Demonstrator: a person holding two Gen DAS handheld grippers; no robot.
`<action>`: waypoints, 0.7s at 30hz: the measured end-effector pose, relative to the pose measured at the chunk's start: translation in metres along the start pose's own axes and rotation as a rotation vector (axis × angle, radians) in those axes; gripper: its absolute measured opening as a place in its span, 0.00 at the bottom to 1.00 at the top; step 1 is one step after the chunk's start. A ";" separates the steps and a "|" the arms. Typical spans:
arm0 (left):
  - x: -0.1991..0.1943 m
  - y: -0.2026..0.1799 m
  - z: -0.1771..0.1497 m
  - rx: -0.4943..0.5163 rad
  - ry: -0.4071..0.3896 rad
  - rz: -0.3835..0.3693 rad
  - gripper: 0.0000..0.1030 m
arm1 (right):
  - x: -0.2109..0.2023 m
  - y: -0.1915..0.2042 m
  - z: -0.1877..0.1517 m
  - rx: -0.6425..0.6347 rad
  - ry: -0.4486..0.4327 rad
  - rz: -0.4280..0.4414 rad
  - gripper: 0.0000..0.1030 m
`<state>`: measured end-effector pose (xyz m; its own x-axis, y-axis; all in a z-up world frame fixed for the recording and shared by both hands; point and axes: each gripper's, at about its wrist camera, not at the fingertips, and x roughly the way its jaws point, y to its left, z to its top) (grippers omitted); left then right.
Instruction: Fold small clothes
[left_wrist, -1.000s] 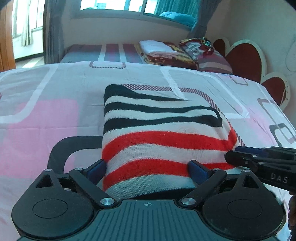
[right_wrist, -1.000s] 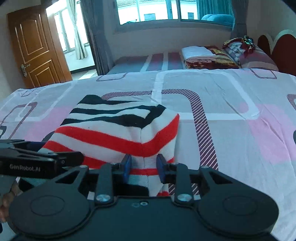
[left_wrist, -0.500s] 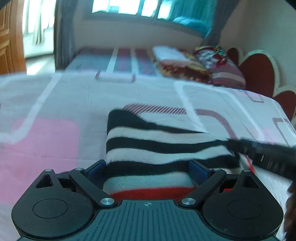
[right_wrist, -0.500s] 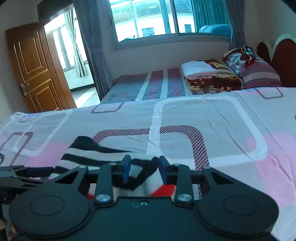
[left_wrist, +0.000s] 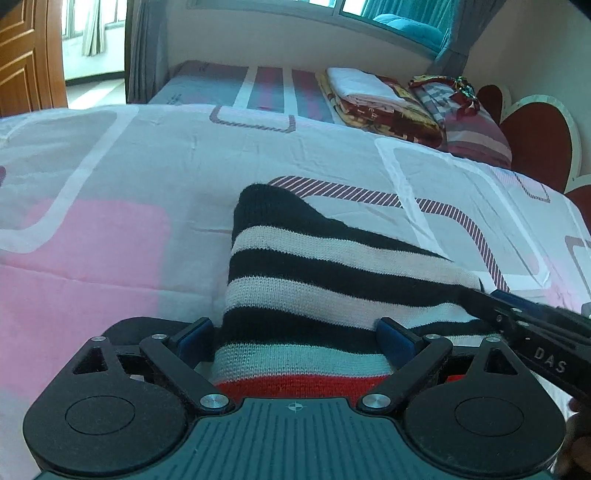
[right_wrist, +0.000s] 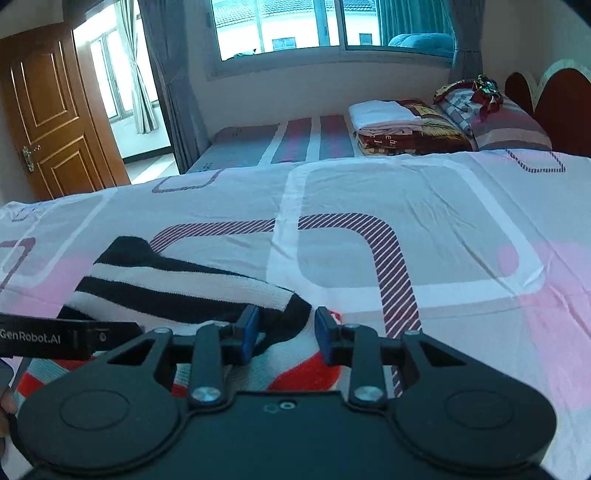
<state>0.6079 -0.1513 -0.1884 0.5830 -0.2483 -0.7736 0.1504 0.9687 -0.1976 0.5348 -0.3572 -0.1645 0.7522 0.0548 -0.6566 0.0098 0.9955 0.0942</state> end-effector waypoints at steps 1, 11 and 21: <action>-0.003 0.000 0.000 0.002 -0.005 0.002 0.92 | -0.003 0.003 0.001 -0.012 0.003 -0.006 0.33; -0.064 0.015 -0.041 0.042 -0.054 -0.069 0.91 | -0.077 0.020 -0.016 -0.042 -0.071 0.011 0.33; -0.105 0.034 -0.092 0.063 -0.042 -0.128 0.91 | -0.137 0.042 -0.077 -0.028 -0.050 0.001 0.31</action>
<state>0.4790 -0.0922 -0.1694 0.5886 -0.3706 -0.7185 0.2747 0.9275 -0.2534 0.3812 -0.3168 -0.1287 0.7845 0.0521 -0.6180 -0.0087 0.9973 0.0731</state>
